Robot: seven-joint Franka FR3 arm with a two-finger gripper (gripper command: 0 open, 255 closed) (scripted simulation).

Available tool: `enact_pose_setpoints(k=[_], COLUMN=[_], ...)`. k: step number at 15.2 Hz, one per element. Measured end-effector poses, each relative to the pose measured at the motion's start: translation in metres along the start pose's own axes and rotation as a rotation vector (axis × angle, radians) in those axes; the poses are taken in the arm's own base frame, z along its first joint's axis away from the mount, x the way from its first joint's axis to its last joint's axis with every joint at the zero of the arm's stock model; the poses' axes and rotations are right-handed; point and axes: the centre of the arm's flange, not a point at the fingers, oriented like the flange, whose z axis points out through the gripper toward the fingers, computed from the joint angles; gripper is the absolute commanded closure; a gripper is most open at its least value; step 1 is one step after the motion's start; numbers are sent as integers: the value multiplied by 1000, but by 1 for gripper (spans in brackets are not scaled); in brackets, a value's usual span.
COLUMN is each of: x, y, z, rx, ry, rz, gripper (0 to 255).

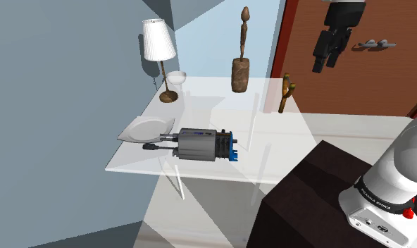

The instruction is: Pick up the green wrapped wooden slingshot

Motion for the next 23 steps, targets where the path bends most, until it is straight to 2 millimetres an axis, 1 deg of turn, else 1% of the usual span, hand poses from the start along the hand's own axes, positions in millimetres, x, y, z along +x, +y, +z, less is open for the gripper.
enact_pose_setpoints(k=[1,2,4,6,7,9,11,13,15,17,21,23], x=[0,2,10,20,25,36,48,59,67,80,103,114], y=[0,5,20,44,51,75,93,118,139,158,196,217], z=[0,3,11,25,28,38,49,62,69,82,97,110], rx=[0,0,-2,-4,-5,-7,-9,-12,-14,-16,-20,-22], ry=[0,0,2,3,5,7,9,11,14,16,20,23], rz=[0,-3,-12,-24,-31,-43,-56,-68,-81,-94,-120,-133], gripper=[0,0,0,0,0,0,0,0,0,0,0,0])
